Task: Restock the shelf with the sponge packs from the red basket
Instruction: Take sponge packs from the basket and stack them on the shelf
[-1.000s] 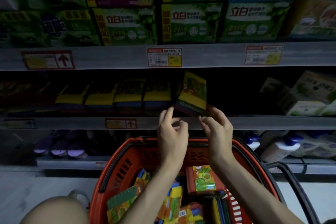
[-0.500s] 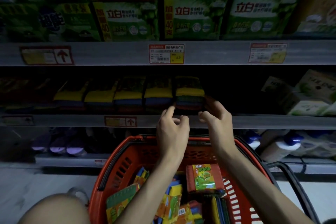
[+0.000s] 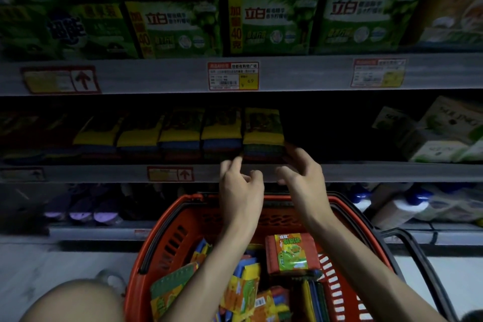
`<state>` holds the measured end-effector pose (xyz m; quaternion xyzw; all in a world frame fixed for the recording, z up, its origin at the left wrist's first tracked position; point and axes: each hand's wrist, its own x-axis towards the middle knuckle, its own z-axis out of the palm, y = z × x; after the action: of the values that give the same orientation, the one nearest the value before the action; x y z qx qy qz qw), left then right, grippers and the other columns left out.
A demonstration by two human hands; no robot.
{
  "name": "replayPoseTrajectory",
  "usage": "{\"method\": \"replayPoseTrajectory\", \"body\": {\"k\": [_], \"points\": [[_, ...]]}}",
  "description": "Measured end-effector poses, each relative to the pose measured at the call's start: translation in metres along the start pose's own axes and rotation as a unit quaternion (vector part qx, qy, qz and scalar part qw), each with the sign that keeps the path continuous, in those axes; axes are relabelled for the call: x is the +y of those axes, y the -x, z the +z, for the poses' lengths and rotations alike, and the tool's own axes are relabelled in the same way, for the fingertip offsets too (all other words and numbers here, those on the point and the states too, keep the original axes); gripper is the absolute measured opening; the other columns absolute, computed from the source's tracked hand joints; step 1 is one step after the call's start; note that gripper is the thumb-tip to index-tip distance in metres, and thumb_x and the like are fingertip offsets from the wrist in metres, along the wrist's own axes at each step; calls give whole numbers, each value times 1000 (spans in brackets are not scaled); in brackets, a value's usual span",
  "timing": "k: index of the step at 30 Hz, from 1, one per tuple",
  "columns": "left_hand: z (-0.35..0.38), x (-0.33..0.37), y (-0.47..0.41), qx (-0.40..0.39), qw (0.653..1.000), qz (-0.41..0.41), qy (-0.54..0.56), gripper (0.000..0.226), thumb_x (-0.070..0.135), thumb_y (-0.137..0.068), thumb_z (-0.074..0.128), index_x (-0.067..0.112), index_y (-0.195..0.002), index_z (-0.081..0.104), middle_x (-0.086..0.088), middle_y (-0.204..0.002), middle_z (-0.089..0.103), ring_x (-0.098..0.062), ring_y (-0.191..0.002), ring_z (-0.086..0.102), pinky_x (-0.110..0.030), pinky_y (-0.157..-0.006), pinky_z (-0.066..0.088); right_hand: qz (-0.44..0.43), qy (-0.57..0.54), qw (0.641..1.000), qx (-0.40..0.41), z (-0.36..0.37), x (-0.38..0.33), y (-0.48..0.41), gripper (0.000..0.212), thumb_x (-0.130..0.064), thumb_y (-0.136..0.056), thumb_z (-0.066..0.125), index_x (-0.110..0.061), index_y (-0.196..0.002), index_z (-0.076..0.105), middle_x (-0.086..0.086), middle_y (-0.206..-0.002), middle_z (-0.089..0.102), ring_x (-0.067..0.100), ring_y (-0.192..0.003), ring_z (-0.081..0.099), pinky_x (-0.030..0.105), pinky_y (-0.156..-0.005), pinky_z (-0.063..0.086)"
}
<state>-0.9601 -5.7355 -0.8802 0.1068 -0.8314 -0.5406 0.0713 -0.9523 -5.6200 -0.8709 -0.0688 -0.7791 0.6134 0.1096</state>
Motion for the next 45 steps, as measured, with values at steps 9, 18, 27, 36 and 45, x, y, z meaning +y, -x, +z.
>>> {"method": "replayPoseTrajectory", "body": {"k": [9,18,27,36,45], "points": [[-5,-1,-1,6,999,-25,33,48,21,-99,59,21,-146,51,2,-118,58,-5,-86,61,-19,-65,44,-8,-8,1000,5,-1,7,1,48,1,-90,64,-20,-133,61,-9,-125,67,1,-116,60,13,-94,46],[-12,-3,-3,-9,999,-32,32,47,23,-99,60,26,-145,51,1,-113,60,-9,-84,61,-20,-60,42,-20,15,1000,-14,-4,10,1,52,0,-90,67,-21,-137,59,-9,-129,65,-5,-118,58,9,-95,46],[-46,-22,26,-89,995,50,-26,32,22,-98,65,31,-129,62,12,-119,61,1,-100,61,-15,-79,49,-20,67,997,-33,-38,19,32,61,-3,-93,68,-26,-146,52,-8,-142,57,8,-133,51,30,-106,45],[-103,-66,77,-210,906,156,-333,50,54,-95,59,35,-140,55,14,-125,54,-11,-121,54,-36,-102,46,-53,340,907,-241,-47,51,86,56,-18,-86,73,-25,-140,58,-3,-134,58,18,-122,58,28,-98,48],[-154,-117,110,-295,781,114,-539,115,95,-62,51,45,-159,16,-1,-163,17,-25,-150,23,-46,-116,32,-84,552,735,-385,-18,80,106,63,-23,-95,60,-22,-154,37,9,-149,40,31,-138,39,41,-103,45]]}}
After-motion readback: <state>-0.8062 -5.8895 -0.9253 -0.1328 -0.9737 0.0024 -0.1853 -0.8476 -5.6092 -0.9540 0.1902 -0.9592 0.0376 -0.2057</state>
